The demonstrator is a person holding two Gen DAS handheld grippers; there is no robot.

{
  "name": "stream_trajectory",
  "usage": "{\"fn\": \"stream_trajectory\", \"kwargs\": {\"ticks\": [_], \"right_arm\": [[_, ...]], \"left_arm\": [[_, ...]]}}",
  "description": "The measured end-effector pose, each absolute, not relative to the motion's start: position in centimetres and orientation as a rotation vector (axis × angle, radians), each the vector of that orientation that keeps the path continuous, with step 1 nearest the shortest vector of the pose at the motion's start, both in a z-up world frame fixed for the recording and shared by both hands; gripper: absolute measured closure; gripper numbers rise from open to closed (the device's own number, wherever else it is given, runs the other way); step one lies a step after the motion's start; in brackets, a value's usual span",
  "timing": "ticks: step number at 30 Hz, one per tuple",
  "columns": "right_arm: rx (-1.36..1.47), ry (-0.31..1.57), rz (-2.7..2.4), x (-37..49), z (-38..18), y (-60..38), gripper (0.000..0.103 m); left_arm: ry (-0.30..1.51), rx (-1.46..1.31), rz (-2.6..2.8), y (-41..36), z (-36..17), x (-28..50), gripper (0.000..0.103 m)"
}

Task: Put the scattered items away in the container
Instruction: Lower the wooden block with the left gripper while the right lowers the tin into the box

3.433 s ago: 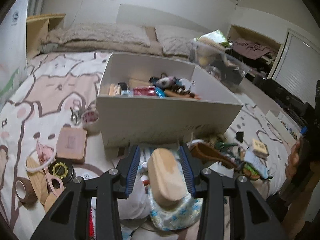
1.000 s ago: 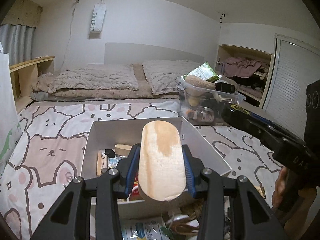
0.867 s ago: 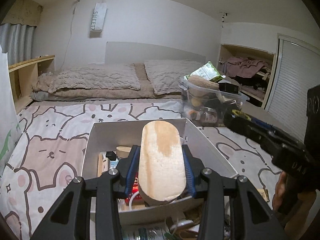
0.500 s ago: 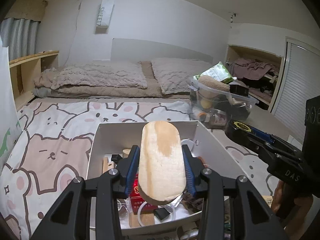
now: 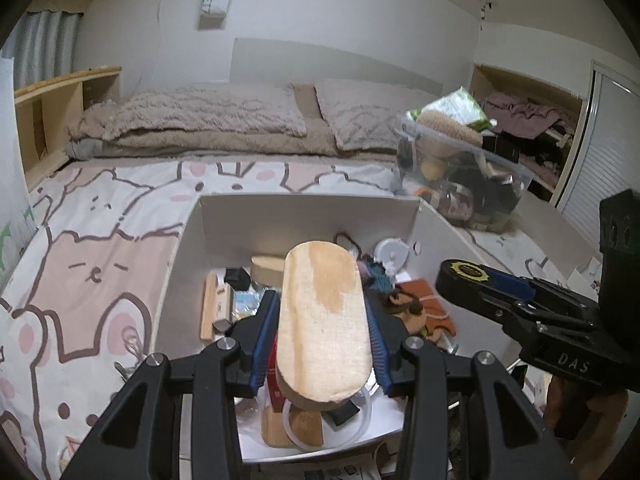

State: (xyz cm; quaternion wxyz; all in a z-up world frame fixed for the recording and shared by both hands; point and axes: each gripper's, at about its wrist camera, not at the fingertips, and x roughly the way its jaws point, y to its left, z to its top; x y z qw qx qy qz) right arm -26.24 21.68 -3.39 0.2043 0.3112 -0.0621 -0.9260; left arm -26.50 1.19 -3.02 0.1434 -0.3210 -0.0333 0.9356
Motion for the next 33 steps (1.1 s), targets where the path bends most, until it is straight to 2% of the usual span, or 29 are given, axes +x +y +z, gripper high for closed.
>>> {"fn": "stream_trajectory", "kwargs": {"ticks": [12,25,26,27,28,33], "right_arm": [[0.959,-0.054,-2.503,-27.2,-5.1,17.7,0.052],[1.031,-0.029,-2.467,-27.6,-6.4,16.9,0.052],[1.032,-0.033,-2.467,-27.6,-6.4,17.0,0.051],[1.037,-0.034,-2.467,-27.6,-6.4,17.1,0.044],[1.038,-0.031,-2.471,-27.5,-6.4,17.1,0.033],[1.017,-0.039,-2.482,-27.1,-6.1,17.4,0.029]], "left_arm": [[-0.118,-1.027,2.68,0.6,-5.0,-27.1,0.062],[-0.136,-1.067,2.673,0.1,-5.7,-27.3,0.062],[-0.137,-1.07,2.673,0.0,-5.8,-27.3,0.062],[-0.137,-1.075,2.673,0.0,-5.9,-27.3,0.062],[-0.136,-1.079,2.673,0.0,-6.0,-27.3,0.062],[-0.138,-1.096,2.662,0.0,-6.3,-27.4,0.062]]}}
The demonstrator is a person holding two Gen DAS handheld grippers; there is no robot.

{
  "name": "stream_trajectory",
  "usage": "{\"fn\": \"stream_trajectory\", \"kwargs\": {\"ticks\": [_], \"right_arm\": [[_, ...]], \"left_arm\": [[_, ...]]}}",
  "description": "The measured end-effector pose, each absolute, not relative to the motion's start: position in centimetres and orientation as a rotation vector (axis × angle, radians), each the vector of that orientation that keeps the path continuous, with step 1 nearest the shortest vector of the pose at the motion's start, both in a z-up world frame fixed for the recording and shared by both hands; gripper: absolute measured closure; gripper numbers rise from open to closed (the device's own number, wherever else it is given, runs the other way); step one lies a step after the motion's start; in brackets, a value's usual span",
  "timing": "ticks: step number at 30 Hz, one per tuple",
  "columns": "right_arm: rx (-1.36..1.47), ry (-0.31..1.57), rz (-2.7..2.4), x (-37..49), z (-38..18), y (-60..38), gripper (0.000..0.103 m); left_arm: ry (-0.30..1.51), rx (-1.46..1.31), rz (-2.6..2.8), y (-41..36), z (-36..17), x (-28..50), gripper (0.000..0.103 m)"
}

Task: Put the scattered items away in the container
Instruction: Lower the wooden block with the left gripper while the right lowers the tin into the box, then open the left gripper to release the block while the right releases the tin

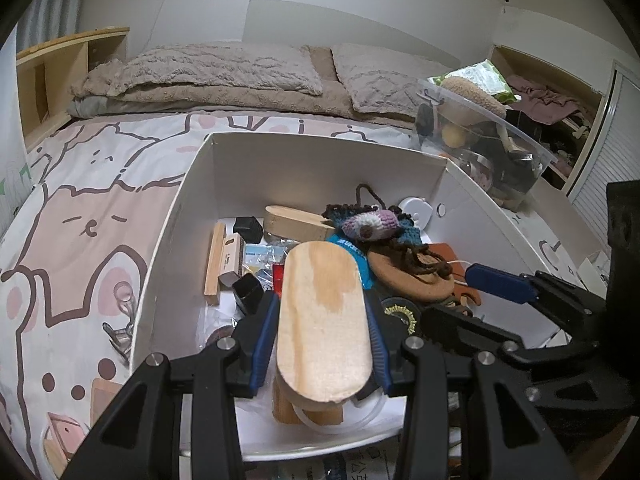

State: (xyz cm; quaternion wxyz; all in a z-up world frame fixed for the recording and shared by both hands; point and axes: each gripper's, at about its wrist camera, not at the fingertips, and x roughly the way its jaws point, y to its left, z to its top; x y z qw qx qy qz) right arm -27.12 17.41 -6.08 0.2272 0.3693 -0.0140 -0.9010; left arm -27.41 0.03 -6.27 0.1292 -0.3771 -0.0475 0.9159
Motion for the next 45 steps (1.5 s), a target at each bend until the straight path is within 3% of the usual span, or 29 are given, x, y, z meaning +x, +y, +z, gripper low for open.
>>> {"fn": "stream_trajectory", "kwargs": {"ticks": [30,32,33,34,45], "right_arm": [[1.041,-0.064,-2.565,-25.9,-5.1,21.4,0.029],[1.043,-0.062,-2.565,-25.9,-5.2,21.4,0.029],[1.043,-0.068,-2.564,-25.9,-5.2,21.5,0.029],[1.043,-0.077,-2.562,-25.9,-5.2,21.6,0.029],[1.035,-0.098,-2.565,-25.6,-5.0,21.8,0.029]], "left_arm": [[-0.067,-1.079,2.616,2.7,-6.4,-26.9,0.062],[-0.081,-1.072,2.62,2.6,-6.3,-26.8,0.049],[-0.092,-1.064,2.625,2.4,-6.2,-26.8,0.032],[-0.104,-1.055,2.629,2.3,-6.0,-26.7,0.025],[-0.112,-1.055,2.629,2.3,-5.6,-26.2,0.025]]}}
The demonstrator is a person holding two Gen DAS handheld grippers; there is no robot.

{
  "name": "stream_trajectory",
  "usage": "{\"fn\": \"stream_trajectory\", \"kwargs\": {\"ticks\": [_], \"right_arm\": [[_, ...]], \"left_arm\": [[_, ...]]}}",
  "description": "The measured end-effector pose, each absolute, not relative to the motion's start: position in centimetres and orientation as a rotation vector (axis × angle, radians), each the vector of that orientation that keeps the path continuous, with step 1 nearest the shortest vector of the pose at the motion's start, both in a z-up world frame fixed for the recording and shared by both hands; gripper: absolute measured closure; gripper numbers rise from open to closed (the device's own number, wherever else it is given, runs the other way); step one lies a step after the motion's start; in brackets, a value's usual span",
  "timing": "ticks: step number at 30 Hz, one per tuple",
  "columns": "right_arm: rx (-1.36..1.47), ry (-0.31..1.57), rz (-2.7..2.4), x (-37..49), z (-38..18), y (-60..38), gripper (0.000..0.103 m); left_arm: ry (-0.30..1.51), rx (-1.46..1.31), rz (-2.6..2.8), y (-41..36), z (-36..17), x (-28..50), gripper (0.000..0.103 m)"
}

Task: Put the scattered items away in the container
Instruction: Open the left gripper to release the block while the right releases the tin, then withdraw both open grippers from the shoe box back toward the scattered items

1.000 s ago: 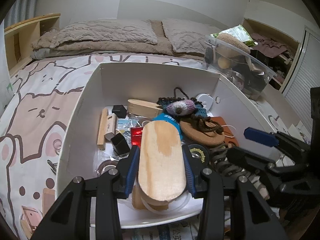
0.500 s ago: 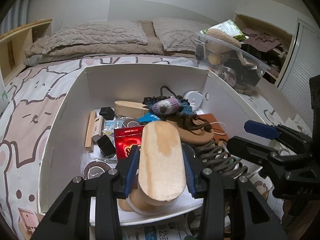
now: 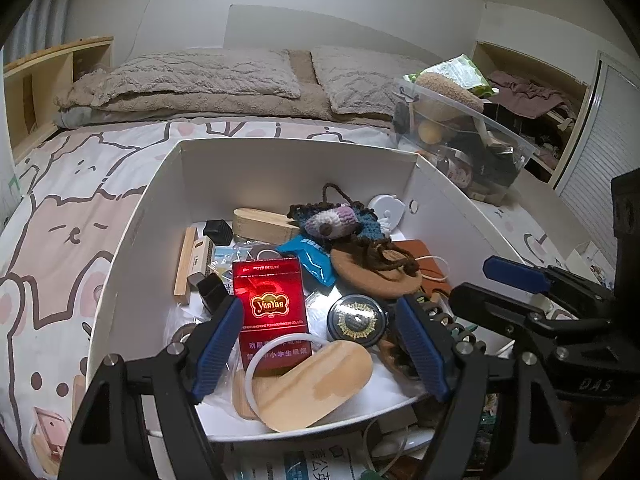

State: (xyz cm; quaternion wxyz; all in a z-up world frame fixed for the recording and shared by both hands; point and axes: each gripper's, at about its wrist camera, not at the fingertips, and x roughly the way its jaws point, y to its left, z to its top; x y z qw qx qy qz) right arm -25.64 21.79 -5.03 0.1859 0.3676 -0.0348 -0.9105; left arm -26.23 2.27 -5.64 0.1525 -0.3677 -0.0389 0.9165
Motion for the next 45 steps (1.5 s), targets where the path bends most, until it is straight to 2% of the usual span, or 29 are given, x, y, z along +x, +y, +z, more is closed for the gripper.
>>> {"fn": "stream_trajectory", "kwargs": {"ticks": [3,6,8,10,13,26,28,45], "right_arm": [[1.031,-0.09,-2.575,-25.6,-5.0,21.8,0.029],[1.014,-0.082,-2.6,-25.5,-4.9,22.0,0.006],[0.998,-0.077,-2.616,-25.3,-4.7,22.1,0.006],[0.989,-0.077,-2.626,-25.3,-4.4,22.3,0.006],[0.967,-0.067,-2.658,-25.1,-4.1,22.5,0.005],[0.864,-0.029,-2.745,-23.7,-2.6,23.5,0.005],[0.842,-0.021,-2.757,-23.2,-2.1,23.6,0.0],[0.662,0.014,-2.853,-19.2,1.6,24.8,0.0]], "left_arm": [[-0.107,-1.059,2.634,2.3,-5.7,-26.2,0.025],[-0.103,-1.063,2.648,2.2,-5.6,-26.1,0.025],[-0.107,-1.063,2.654,2.1,-5.6,-26.1,0.021],[-0.115,-1.053,2.671,1.8,-5.5,-26.0,0.007],[-0.123,-1.033,2.689,1.5,-5.1,-25.8,0.002],[-0.083,-0.924,2.774,0.6,-2.2,-23.7,0.0],[-0.089,-0.904,2.775,0.5,-1.6,-23.3,0.0],[-0.025,-0.746,2.843,0.1,1.9,-19.4,0.0]]}}
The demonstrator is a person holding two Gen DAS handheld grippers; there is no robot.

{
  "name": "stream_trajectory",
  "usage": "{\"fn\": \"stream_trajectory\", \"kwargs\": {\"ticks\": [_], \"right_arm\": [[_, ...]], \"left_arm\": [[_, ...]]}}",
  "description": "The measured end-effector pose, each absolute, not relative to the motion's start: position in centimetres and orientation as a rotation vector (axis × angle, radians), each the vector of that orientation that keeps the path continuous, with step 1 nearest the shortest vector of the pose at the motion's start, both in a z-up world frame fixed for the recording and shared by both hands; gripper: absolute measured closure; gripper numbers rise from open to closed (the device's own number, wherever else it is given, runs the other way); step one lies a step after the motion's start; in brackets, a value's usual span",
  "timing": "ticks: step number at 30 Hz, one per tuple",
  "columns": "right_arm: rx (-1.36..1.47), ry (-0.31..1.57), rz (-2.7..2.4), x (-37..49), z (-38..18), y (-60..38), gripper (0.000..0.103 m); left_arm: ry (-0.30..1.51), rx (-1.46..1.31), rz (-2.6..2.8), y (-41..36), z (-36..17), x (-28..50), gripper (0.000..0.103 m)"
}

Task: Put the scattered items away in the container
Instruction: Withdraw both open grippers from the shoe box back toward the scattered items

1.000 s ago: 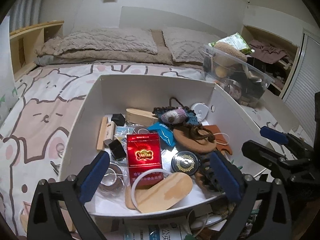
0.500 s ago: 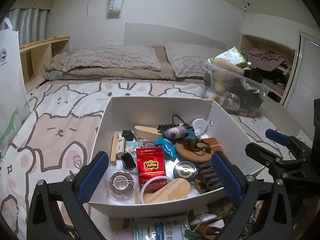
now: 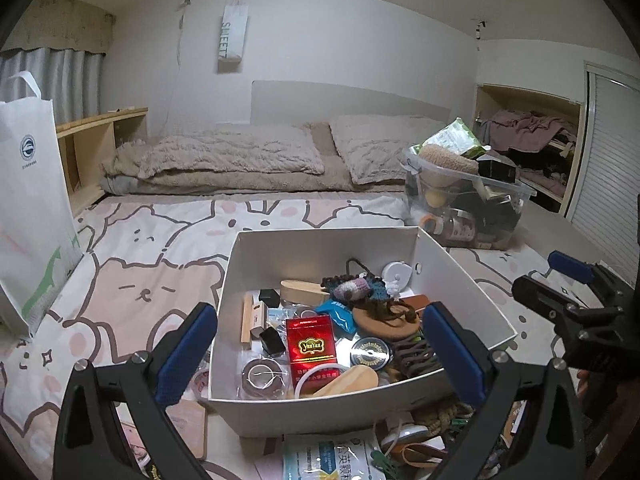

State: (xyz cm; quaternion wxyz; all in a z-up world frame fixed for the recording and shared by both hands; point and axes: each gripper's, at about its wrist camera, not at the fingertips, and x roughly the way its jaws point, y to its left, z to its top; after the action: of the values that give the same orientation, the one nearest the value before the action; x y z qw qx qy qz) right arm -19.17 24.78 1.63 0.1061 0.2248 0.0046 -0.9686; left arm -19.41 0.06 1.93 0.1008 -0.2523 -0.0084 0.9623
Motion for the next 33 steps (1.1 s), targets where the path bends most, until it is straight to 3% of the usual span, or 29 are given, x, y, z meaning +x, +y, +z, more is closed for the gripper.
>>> {"fn": "stream_trajectory", "kwargs": {"ticks": [20,33], "right_arm": [[0.648,0.039,-2.901,-16.1,0.7,25.4,0.0],[0.702,-0.004,-2.915,-14.6,-1.4,26.2,0.0]], "left_arm": [[0.013,-0.718,2.889,-0.7,2.1,-16.6,0.0],[-0.014,-0.814,2.885,-1.9,-1.0,-14.8,0.0]]}}
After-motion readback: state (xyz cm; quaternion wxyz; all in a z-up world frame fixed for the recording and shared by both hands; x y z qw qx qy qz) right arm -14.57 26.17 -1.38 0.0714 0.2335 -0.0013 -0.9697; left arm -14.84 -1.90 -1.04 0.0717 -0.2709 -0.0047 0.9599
